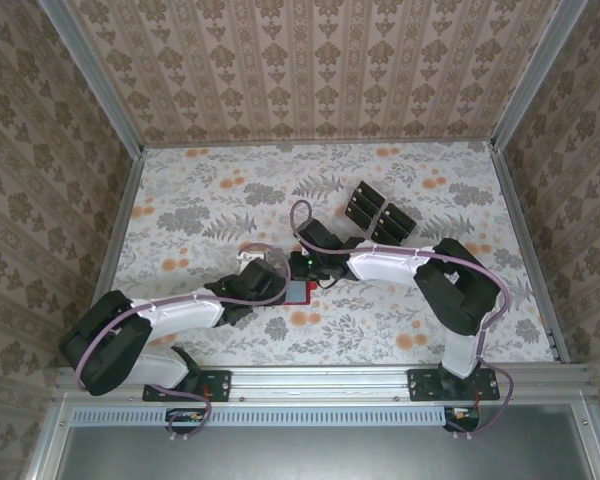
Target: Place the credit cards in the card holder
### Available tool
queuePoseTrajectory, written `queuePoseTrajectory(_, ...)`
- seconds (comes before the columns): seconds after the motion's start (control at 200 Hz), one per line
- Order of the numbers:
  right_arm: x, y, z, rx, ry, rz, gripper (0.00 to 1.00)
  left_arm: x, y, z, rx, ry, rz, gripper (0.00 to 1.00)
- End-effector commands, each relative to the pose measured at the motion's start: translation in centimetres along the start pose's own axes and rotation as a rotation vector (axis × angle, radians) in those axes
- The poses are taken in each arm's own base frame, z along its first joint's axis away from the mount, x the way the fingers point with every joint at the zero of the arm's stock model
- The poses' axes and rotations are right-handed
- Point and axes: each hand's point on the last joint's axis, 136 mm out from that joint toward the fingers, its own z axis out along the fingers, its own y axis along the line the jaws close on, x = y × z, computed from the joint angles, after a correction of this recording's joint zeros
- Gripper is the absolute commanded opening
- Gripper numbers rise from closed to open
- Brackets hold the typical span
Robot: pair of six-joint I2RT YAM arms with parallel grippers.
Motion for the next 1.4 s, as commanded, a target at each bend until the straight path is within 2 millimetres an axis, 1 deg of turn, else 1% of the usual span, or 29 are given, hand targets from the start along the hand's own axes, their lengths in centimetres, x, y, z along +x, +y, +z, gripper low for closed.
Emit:
queuePoseTrajectory(0.0,-0.5,-1.2,-0.5,0.053,0.004,-0.017,0.11,-0.4,0.3,-0.7,-0.015,-0.01,0.029,1.0)
queuePoseTrajectory(0.18,-0.3,-2.2,0.9,0.088,0.036,-0.027,0.1,-0.9,0.1,-1.3,-0.004,-0.027,0.046,1.0)
queuePoseTrajectory(0.335,0.2,-2.3,2.2,0.083,0.069,-0.025,0.09,-1.0,0.0,-1.5,0.012,-0.036,0.054,1.0)
queuePoseTrajectory(0.61,1.5,-0.9,3.9,0.047,0.115,-0.031,0.09,-1.0,-0.8,-1.5,0.068,-0.047,0.06,1.0)
queuePoseTrajectory(0.71,1.8,-0.7,4.3,0.038,0.122,-0.022,0.09,-0.9,-1.0,-1.6,0.078,-0.051,0.063,1.0)
queuePoseTrajectory(1.08,2.1,-1.1,4.6,0.043,0.125,-0.01,0.09,0.0,-1.4,-1.2,0.112,-0.052,0.078,1.0)
queuePoseTrajectory(1.27,2.1,-1.1,4.6,0.042,0.125,-0.007,0.09,0.9,-1.1,-0.4,0.093,-0.029,0.085,1.0)
queuePoseTrajectory(1.39,2.0,-1.1,4.6,0.042,0.124,-0.005,0.09,1.6,-0.5,0.1,0.062,-0.01,0.09,1.0)
